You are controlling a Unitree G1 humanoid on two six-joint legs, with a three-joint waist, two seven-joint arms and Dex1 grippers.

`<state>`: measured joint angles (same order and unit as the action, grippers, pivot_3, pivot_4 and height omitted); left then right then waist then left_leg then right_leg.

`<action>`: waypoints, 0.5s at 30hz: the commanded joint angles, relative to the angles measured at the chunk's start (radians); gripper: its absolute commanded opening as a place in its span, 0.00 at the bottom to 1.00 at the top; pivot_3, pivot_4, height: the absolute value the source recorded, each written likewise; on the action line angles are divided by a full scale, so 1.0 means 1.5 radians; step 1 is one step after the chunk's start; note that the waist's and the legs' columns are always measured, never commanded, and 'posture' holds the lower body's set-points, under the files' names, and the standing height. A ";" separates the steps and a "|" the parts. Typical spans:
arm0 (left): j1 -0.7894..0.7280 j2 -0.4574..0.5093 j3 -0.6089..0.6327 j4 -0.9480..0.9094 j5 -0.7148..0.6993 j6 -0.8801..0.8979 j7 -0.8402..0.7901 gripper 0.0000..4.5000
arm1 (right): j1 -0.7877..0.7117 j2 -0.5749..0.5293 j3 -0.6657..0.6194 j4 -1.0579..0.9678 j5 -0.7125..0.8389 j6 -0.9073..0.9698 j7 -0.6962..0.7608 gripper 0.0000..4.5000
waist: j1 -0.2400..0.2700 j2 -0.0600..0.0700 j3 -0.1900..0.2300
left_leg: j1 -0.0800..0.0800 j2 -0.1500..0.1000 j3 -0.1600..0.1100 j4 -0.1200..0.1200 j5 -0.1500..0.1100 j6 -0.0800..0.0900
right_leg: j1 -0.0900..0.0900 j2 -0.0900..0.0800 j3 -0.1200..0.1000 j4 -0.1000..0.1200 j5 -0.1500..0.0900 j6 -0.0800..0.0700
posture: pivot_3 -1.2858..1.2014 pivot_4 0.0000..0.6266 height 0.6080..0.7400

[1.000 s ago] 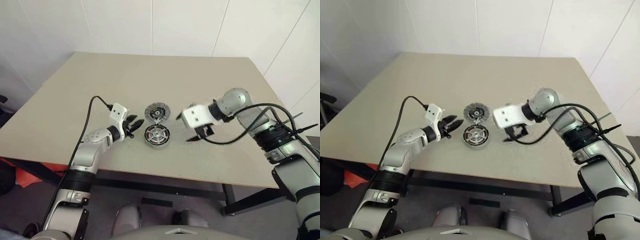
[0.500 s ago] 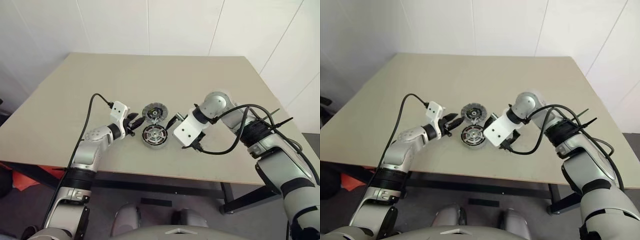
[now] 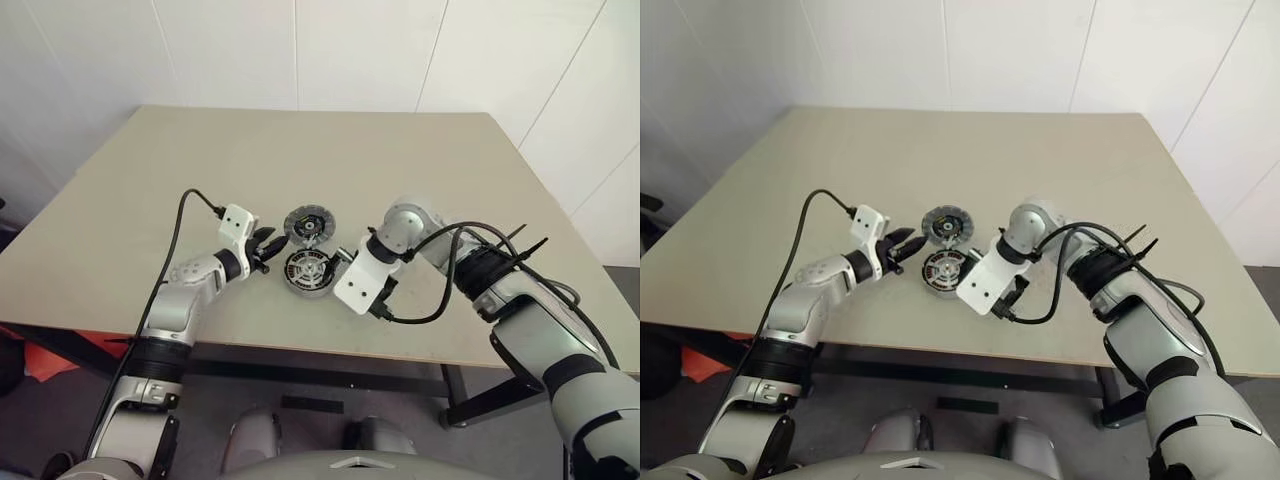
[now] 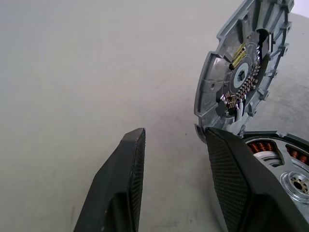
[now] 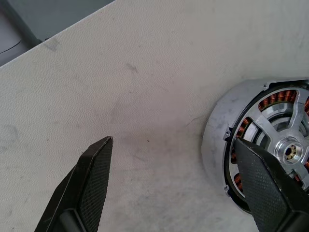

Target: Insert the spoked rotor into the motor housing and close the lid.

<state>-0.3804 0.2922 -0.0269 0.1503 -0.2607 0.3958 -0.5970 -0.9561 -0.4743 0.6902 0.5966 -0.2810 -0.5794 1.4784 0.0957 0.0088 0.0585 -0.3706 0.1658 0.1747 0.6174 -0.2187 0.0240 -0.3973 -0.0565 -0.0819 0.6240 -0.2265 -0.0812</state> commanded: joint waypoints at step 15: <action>-0.010 0.004 0.013 -0.019 -0.002 -0.010 0.005 0.46 | -0.041 0.038 -0.019 0.067 -0.019 -0.040 -0.035 0.50 | -0.001 0.000 0.000 | 0.002 0.000 0.000 0.000 0.001 0.000 | 0.002 0.000 0.000 0.000 0.001 -0.001 | 0.52 0.00 1.00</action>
<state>-0.3775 0.2911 -0.0272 0.1432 -0.2606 0.3963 -0.5946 -1.0024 -0.4221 0.6795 0.7034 -0.3164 -0.6412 1.4242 0.0942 0.0087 0.0584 -0.3684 0.1662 0.1748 0.6174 -0.2174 0.0245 -0.3950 -0.0564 -0.0819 0.6242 -0.2257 -0.0824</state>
